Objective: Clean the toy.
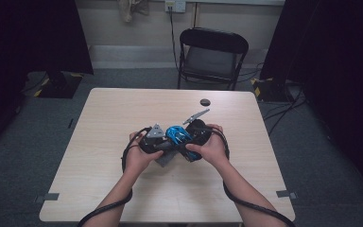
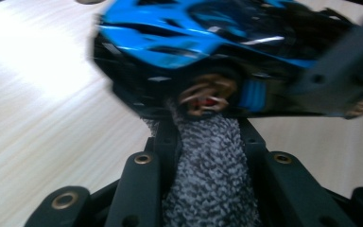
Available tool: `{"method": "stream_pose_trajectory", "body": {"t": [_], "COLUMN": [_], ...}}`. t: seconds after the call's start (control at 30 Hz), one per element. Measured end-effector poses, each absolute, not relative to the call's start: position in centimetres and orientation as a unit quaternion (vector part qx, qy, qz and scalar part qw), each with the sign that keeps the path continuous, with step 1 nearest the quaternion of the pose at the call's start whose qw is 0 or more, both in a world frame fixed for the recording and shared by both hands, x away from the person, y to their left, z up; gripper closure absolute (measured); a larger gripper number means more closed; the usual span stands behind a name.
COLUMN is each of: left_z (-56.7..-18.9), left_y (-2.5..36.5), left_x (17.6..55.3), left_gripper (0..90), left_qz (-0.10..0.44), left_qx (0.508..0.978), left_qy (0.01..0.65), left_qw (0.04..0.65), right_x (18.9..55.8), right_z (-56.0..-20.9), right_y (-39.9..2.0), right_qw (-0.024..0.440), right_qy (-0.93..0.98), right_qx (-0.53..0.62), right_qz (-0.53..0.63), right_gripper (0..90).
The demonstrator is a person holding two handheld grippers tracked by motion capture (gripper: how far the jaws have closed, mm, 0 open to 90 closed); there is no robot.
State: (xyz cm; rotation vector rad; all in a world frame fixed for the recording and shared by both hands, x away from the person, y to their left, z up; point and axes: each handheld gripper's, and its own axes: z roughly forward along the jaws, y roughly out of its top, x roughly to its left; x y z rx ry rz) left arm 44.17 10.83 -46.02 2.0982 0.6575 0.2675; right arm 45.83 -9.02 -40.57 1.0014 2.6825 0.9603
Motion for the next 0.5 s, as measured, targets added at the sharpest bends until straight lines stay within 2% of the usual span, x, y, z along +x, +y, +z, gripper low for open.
{"method": "stream_pose_trajectory", "body": {"t": [0.5], "left_z": [-46.7], "left_y": [8.9], "left_x": [42.2], "left_gripper": [69.2], "left_qz": [0.071], "left_qx": [0.865], "left_qy": [0.244], "left_qw": [0.433], "right_x": [46.5], "right_z": [-41.1], "right_y": [-9.1], "right_qw": [0.074], "right_qy": [0.881], "right_qx": [0.352], "right_qz": [0.309], "right_gripper": [28.5]}}
